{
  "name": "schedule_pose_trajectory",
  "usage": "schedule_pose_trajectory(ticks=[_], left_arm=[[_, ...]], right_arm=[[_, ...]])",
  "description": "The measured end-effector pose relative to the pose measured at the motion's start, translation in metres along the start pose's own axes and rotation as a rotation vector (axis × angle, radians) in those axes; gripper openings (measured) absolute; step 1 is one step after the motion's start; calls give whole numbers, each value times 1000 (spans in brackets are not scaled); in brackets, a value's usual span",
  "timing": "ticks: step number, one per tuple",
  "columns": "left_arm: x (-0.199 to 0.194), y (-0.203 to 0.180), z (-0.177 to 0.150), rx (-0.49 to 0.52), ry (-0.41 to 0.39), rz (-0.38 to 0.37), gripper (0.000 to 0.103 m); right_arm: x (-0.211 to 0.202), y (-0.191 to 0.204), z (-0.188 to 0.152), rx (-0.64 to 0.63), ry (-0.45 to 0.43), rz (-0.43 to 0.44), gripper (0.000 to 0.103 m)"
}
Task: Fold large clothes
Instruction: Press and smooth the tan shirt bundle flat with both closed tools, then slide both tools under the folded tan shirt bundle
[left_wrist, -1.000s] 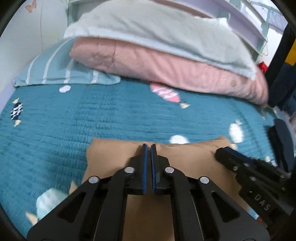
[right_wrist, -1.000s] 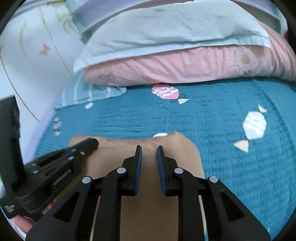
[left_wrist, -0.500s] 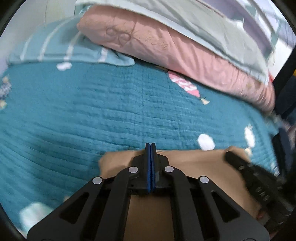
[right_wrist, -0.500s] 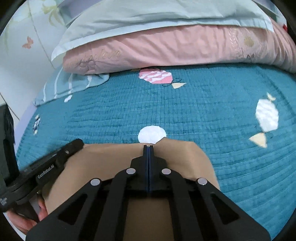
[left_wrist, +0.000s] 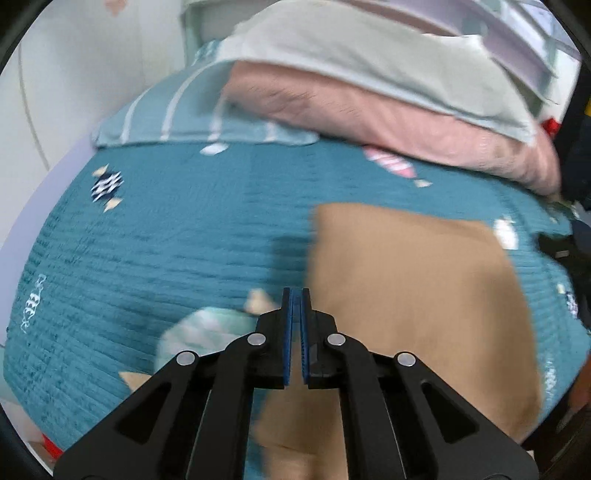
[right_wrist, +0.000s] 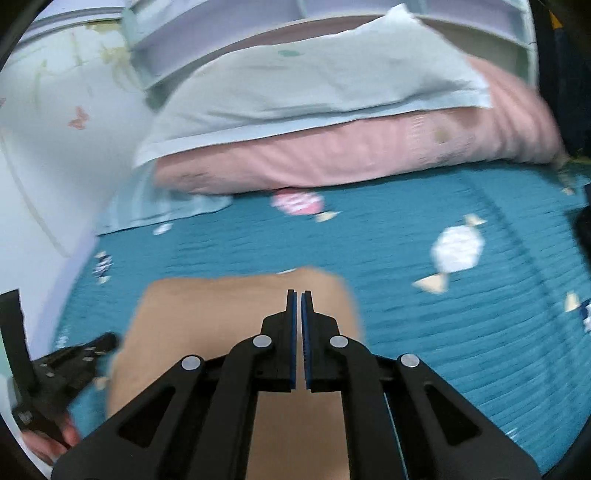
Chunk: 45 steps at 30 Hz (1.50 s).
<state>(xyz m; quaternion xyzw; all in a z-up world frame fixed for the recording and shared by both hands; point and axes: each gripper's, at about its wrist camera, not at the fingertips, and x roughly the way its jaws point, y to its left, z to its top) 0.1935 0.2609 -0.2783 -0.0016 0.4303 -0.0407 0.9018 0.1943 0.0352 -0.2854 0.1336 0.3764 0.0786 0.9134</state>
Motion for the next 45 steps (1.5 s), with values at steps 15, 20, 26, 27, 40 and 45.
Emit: schedule_pose_trajectory(ticks=[15, 20, 26, 27, 40, 45], left_arm=[[34, -34, -59, 39, -4, 5, 3], [31, 5, -62, 15, 45, 178, 4], [-11, 22, -73, -84, 27, 126, 4], [-18, 17, -75, -86, 21, 102, 4], [-14, -24, -140, -88, 136, -14, 3], [-25, -12, -139, -73, 150, 19, 3]], right_arm=[[16, -3, -54, -106, 149, -26, 0], [5, -49, -57, -54, 189, -220, 3], [-43, -60, -54, 21, 143, -145, 3], [-49, -51, -54, 11, 148, -105, 4], [-30, 4, -131, -65, 449, 105, 0], [-45, -28, -122, -16, 446, 77, 0]])
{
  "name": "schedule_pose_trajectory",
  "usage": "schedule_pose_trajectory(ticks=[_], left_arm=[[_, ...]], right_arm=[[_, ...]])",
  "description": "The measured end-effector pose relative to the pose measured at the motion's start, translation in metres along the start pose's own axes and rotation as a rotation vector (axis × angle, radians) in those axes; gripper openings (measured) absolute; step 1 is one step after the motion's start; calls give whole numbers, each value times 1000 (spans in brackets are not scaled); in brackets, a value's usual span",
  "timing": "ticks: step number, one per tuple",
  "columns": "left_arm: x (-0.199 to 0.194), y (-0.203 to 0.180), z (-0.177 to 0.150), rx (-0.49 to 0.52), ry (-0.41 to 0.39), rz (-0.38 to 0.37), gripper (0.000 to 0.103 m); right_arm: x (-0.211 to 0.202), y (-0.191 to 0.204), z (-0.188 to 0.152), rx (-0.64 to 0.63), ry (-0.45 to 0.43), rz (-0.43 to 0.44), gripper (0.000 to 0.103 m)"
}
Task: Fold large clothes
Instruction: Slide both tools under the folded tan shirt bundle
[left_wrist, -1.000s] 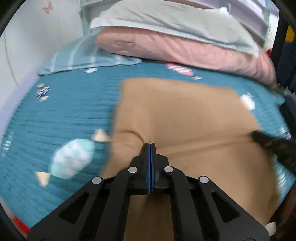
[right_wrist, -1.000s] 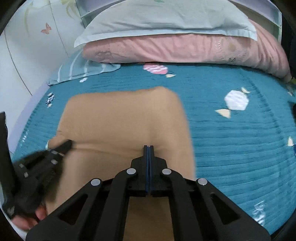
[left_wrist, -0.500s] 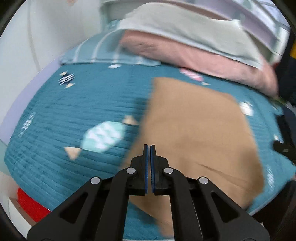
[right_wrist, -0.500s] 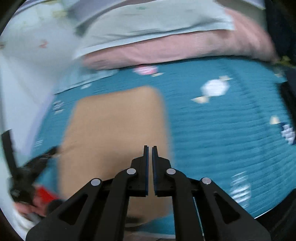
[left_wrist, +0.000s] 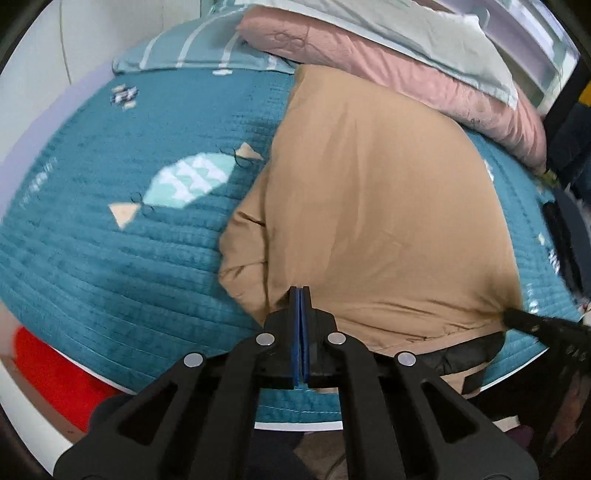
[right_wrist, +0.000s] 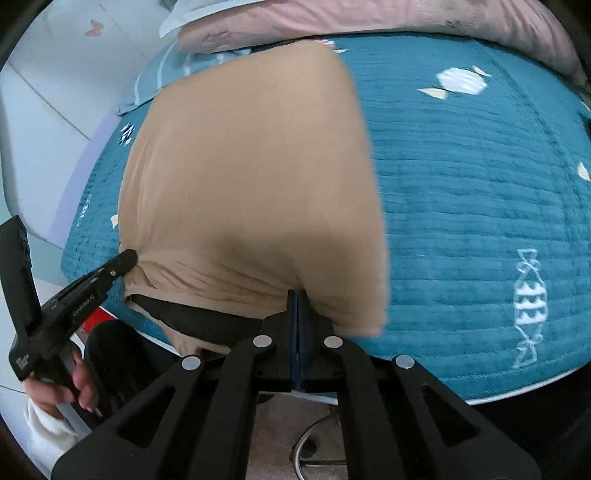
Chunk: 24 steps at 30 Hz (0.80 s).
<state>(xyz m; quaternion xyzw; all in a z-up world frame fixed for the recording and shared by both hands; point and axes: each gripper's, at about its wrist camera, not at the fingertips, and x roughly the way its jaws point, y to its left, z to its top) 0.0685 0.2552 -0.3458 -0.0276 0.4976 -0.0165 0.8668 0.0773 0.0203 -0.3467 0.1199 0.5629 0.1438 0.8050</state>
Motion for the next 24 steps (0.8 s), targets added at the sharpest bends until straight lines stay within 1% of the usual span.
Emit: schedule_pose_trajectory(ticks=[1, 2, 3, 4, 5, 6, 7, 8, 9, 10, 11, 12, 13, 14, 16, 20, 22, 24], left_arm=[[-5, -1, 0, 15, -8, 59, 4], [-10, -1, -3, 18, -13, 97, 9], [-14, 1, -4, 15, -18, 124, 18], [-21, 4, -7, 0, -26, 135, 20], [-26, 6, -9, -14, -28, 118, 25], [-30, 7, -11, -28, -29, 102, 32], [-33, 7, -12, -35, -24, 97, 39], [-34, 6, -13, -34, -19, 104, 58], [-37, 4, -13, -33, -22, 115, 72], [-39, 3, -13, -32, -31, 118, 77], [-42, 0, -13, -30, -45, 109, 83], [-43, -3, -10, -27, -52, 103, 85], [-45, -4, -8, -24, -55, 98, 87], [-47, -8, -6, -16, -59, 90, 90], [-49, -15, 2, 5, -64, 68, 90], [-43, -23, 17, 35, -57, 48, 90], [-38, -24, 27, 39, -44, 24, 91], [-29, -21, 42, 37, -17, -19, 91]], right_arm=[[-7, -4, 0, 5, -9, -49, 1], [-12, -7, -3, 9, -16, -84, 3], [-18, -14, -5, 24, -20, -95, 6], [-26, -23, -5, 65, -24, -80, 6], [-32, -31, -5, 97, -22, -48, 7], [-36, -37, -3, 115, -15, -29, 10], [-39, -37, -2, 120, -13, -39, 27], [-42, -39, -2, 120, -21, -47, 41], [-48, -39, -3, 121, -43, -50, 78], [-55, -39, -1, 135, -97, -46, 96], [-63, -40, -2, 153, -159, -41, 96], [-67, -38, -1, 161, -197, -37, 95], [-69, -36, -2, 159, -211, -31, 95], [-67, -34, 1, 150, -196, -28, 95], [-62, -30, 7, 130, -161, -28, 95], [-57, -29, 15, 128, -163, 8, 95], [-55, -30, 19, 135, -151, 27, 95], [-50, -35, 29, 142, -141, 43, 95]])
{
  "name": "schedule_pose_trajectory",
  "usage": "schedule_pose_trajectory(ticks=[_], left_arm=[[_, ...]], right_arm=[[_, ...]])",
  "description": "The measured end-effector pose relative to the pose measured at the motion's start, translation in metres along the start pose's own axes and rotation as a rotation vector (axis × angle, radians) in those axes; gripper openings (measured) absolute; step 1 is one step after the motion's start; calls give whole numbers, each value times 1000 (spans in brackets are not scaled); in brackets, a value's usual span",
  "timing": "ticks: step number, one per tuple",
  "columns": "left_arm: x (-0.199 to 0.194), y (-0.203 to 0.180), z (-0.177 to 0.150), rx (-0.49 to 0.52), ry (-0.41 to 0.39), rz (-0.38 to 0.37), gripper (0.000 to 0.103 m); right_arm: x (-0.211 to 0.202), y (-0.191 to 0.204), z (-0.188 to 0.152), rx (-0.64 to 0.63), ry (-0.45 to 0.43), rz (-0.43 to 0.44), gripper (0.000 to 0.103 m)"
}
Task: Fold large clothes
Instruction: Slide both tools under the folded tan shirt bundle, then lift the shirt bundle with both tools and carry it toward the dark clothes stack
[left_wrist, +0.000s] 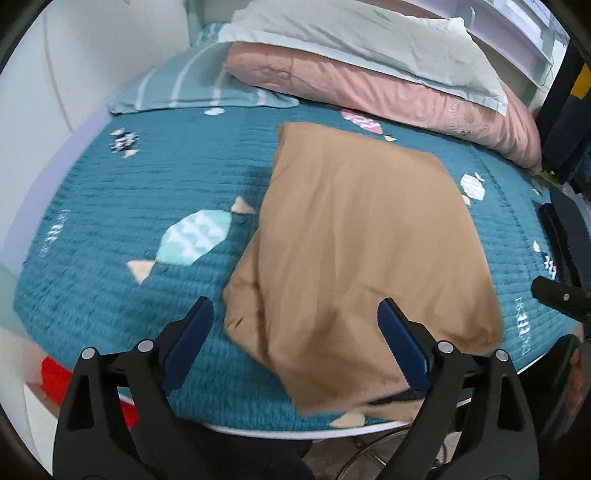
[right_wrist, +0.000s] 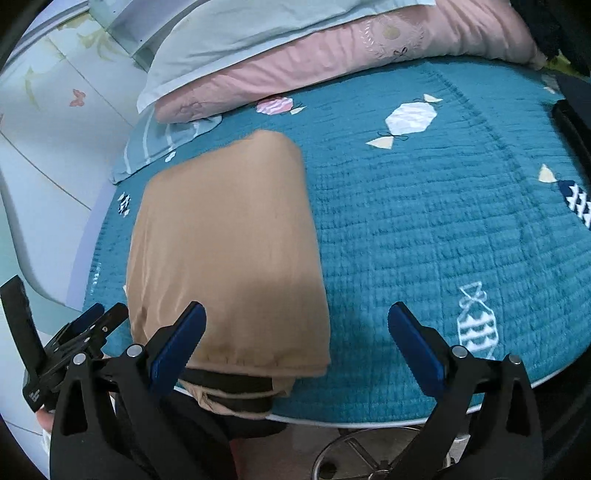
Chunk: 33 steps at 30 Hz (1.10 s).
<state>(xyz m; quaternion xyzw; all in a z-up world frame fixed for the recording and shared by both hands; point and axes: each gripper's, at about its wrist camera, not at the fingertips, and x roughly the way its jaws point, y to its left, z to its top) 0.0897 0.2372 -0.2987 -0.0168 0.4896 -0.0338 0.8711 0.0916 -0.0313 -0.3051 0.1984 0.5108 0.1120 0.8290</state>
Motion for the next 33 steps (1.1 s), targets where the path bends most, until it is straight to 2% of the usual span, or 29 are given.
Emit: schedule_pose_trajectory(ticks=[3, 5, 8, 12, 17, 19, 22, 26, 28, 29, 32, 33], left_arm=[[14, 11, 18, -29, 36, -56, 91], [29, 21, 31, -51, 90, -135, 91], [47, 28, 44, -36, 135, -188, 91], [79, 36, 58, -23, 225, -291, 91], [127, 51, 67, -55, 372, -473, 93], [137, 54, 68, -49, 399, -533, 95], [159, 62, 69, -79, 456, -690, 98], [172, 64, 72, -109, 516, -824, 98], [172, 54, 73, -65, 540, -839, 98], [166, 43, 73, 5, 544, -845, 97], [156, 23, 72, 104, 539, -843, 97], [158, 22, 71, 93, 534, -847, 93]], right_arm=[[12, -5, 14, 12, 20, 39, 95], [23, -6, 24, 6, 49, 79, 95], [41, -5, 36, -35, 93, 126, 95], [71, -8, 50, -45, 195, 256, 95], [113, -21, 68, 0, 337, 402, 95], [127, -26, 71, 15, 387, 449, 95], [150, -29, 71, 43, 443, 580, 97], [164, -20, 75, 57, 442, 668, 97], [166, -12, 77, 68, 440, 664, 95], [163, -8, 76, 61, 434, 672, 94], [143, -2, 74, 28, 400, 737, 76], [140, -4, 74, 12, 396, 738, 73]])
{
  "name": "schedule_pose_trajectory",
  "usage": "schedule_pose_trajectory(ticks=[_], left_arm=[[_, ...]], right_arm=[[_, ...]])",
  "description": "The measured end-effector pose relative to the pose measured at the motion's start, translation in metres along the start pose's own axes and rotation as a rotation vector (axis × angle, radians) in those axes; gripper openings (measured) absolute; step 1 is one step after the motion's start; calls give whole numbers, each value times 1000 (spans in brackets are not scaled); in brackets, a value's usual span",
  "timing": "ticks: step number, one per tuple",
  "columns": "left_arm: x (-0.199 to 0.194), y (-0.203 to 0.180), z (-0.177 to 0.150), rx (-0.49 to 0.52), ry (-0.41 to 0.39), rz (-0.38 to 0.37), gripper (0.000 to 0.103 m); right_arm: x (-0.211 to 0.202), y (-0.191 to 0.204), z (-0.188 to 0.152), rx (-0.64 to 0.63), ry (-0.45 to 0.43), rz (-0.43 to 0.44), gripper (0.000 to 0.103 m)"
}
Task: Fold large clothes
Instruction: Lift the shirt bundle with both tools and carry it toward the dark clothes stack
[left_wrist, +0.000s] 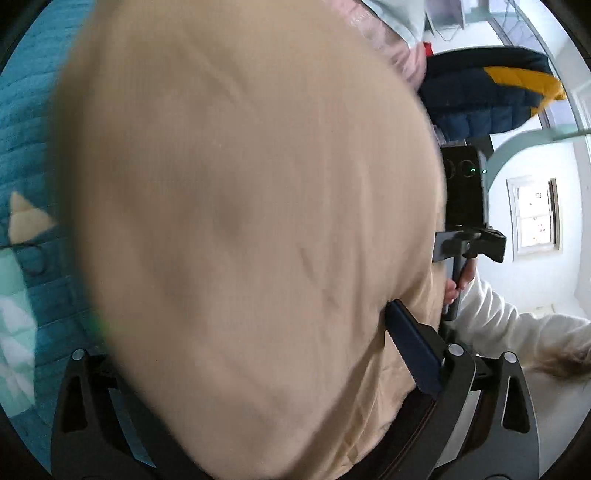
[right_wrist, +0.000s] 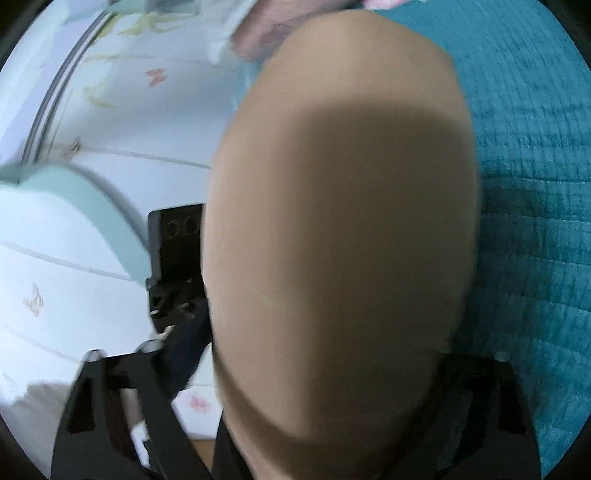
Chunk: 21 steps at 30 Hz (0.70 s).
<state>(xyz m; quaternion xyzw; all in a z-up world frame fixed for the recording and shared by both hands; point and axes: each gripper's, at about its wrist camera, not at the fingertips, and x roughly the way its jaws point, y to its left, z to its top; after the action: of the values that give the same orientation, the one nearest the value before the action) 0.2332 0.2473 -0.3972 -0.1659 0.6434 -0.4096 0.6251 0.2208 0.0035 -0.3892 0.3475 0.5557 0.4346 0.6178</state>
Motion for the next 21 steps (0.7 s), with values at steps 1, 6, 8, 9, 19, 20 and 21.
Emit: schedule_pose_trajectory(ticks=[1, 6, 8, 9, 19, 20, 21], left_arm=[[0, 2, 1, -16, -18, -13, 91], [-6, 4, -1, -111, -158, -10, 59], [-11, -16, -5, -90, -192, 61, 52], [-11, -29, -6, -77, -211, 110, 48], [-3, -133, -9, 36, -291, 189, 41], [-2, -141, -8, 48, -293, 189, 40], [0, -151, -5, 60, -295, 185, 40]], right_arm=[[-3, 0, -2, -8, -1, -5, 71], [-7, -23, -7, 122, -82, -45, 51], [-14, -3, -11, 52, -104, -106, 49], [-17, 4, -13, 34, -109, -130, 48], [-91, 51, -49, -34, -205, -187, 46], [-103, 56, -55, -42, -221, -195, 46], [-115, 60, -60, -47, -234, -198, 46]])
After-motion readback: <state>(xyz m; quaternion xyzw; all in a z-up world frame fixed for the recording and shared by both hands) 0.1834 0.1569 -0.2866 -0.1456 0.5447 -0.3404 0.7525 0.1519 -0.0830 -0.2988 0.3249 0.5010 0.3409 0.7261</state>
